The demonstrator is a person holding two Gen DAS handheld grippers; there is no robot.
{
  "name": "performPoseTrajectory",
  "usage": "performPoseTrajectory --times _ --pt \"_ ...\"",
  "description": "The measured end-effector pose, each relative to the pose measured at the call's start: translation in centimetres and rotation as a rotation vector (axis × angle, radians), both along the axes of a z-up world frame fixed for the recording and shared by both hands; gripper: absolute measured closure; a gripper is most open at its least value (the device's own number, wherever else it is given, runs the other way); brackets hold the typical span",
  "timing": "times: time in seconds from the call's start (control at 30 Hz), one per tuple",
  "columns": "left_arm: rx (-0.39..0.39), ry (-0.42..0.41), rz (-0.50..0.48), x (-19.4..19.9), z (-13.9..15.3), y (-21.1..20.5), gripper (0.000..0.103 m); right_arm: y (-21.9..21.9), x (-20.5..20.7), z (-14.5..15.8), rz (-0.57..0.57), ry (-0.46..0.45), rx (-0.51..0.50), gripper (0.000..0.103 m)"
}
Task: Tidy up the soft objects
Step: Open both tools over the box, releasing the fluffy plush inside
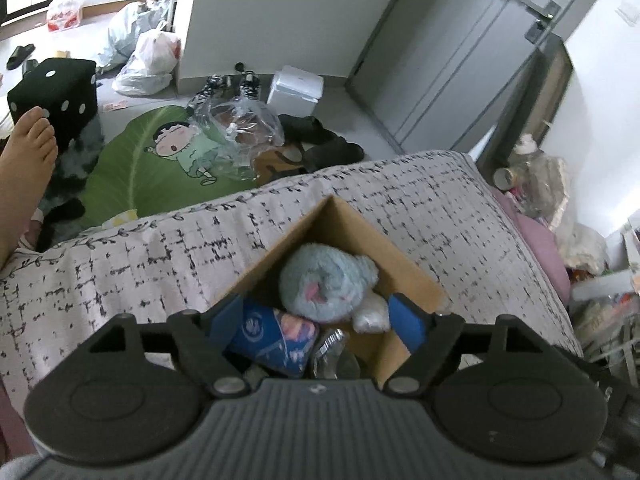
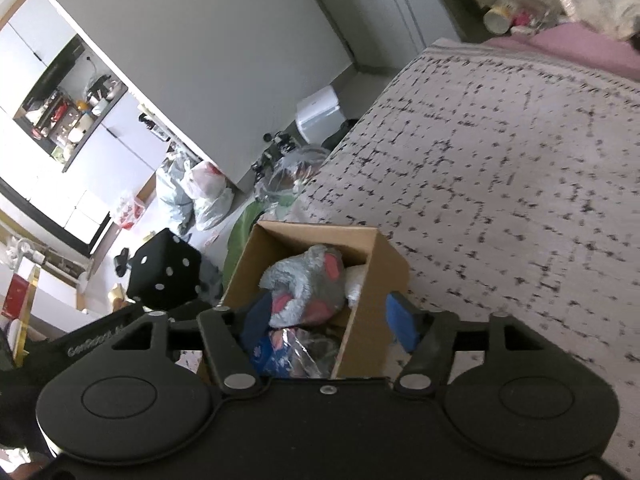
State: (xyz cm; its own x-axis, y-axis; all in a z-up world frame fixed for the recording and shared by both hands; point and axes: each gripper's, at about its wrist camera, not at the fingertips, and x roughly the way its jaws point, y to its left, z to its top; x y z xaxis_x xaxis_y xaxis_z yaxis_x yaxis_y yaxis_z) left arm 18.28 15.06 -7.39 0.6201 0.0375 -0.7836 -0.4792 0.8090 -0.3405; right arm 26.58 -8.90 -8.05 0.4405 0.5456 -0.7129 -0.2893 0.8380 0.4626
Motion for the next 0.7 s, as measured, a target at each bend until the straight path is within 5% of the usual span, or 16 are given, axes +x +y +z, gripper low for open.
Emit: performPoseTrajectory --times 0.37,0.7 --pt "0.071 -0.034 -0.029 -4.8 2.9 -2.4 0.01 -4.6 -4.5 2.9 -0.094 -0.129 -0.056 0.003" --pt "0.135 -0.046 -0.077 -8.1 5.2 -4.9 0.002 -8.2 -7.9 4.9 -0.152 -0.161 -0.076 0.0"
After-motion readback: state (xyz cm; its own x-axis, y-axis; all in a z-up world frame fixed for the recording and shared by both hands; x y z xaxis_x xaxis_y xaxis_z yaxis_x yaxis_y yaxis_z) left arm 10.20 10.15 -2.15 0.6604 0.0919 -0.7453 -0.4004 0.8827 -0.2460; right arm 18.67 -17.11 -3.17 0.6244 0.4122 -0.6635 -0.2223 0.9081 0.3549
